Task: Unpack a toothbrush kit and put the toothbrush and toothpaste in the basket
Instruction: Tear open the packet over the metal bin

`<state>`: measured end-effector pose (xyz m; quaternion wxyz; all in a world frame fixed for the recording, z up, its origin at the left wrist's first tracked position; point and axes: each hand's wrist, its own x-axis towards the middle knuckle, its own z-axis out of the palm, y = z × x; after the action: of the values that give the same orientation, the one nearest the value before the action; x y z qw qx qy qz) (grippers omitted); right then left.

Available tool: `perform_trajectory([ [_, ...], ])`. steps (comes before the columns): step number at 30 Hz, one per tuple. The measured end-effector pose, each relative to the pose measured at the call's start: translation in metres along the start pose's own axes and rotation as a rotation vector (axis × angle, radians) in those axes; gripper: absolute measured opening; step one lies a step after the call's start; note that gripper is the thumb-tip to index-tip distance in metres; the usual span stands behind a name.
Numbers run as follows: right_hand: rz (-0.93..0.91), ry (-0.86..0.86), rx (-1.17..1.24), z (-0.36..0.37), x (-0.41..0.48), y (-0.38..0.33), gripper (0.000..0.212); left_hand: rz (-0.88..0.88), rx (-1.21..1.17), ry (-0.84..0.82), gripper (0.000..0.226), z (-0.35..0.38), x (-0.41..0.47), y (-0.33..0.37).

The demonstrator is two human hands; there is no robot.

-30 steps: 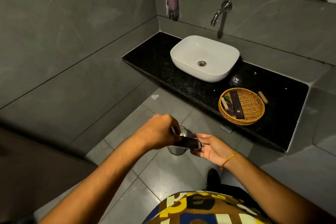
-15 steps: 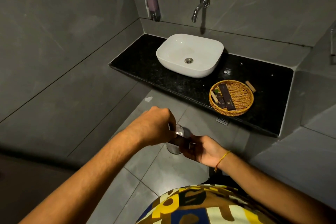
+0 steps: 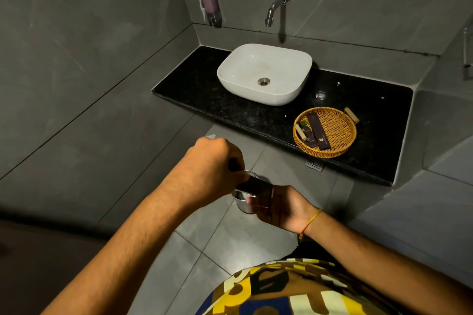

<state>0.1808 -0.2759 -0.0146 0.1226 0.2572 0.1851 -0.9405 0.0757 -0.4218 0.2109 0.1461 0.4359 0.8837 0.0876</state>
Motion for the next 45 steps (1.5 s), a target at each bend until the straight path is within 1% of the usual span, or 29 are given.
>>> perform_trajectory([
  [4,0.011,0.047,0.003,0.002,0.001,0.0,0.043,0.002,0.007,-0.047,0.017,0.005,-0.001,0.003],
  [7,0.0,0.034,0.005,0.002,-0.001,0.0,0.04,0.012,0.01,0.014,0.019,0.007,0.0,0.007],
  [10,0.005,0.054,0.021,-0.001,-0.002,0.0,0.041,-0.006,0.007,0.009,0.02,0.013,-0.002,0.008],
  [14,0.01,0.078,0.02,-0.001,-0.006,-0.001,0.035,-0.011,-0.023,0.067,0.016,0.011,-0.005,0.004],
  [18,0.005,0.107,0.004,-0.003,-0.006,0.0,0.039,0.01,-0.015,0.09,0.017,0.012,-0.006,0.006],
  [21,0.009,0.094,-0.016,-0.003,-0.007,-0.002,0.038,0.009,-0.016,0.088,0.017,0.015,-0.007,0.004],
  [24,0.05,0.041,-0.081,-0.005,-0.009,-0.008,0.038,-0.039,-0.048,0.084,0.018,0.016,-0.01,-0.009],
  [27,0.107,-0.032,-0.095,-0.014,-0.012,-0.017,0.033,-0.137,-0.145,0.107,0.015,0.015,-0.016,-0.025],
  [31,0.111,-0.071,-0.141,-0.024,-0.015,-0.029,0.032,-0.265,-0.273,0.114,0.014,0.02,-0.023,-0.047],
  [36,0.016,-0.029,-0.294,-0.023,-0.016,-0.045,0.039,-0.395,-0.488,0.118,0.015,0.037,-0.031,-0.07],
  [39,-0.028,-0.016,-0.402,-0.021,-0.014,-0.058,0.034,-0.461,-0.635,0.155,0.013,0.051,-0.035,-0.079],
  [45,-0.043,-0.008,-0.511,-0.024,-0.01,-0.085,0.03,-0.514,-0.867,0.195,0.008,0.081,-0.04,-0.082],
])
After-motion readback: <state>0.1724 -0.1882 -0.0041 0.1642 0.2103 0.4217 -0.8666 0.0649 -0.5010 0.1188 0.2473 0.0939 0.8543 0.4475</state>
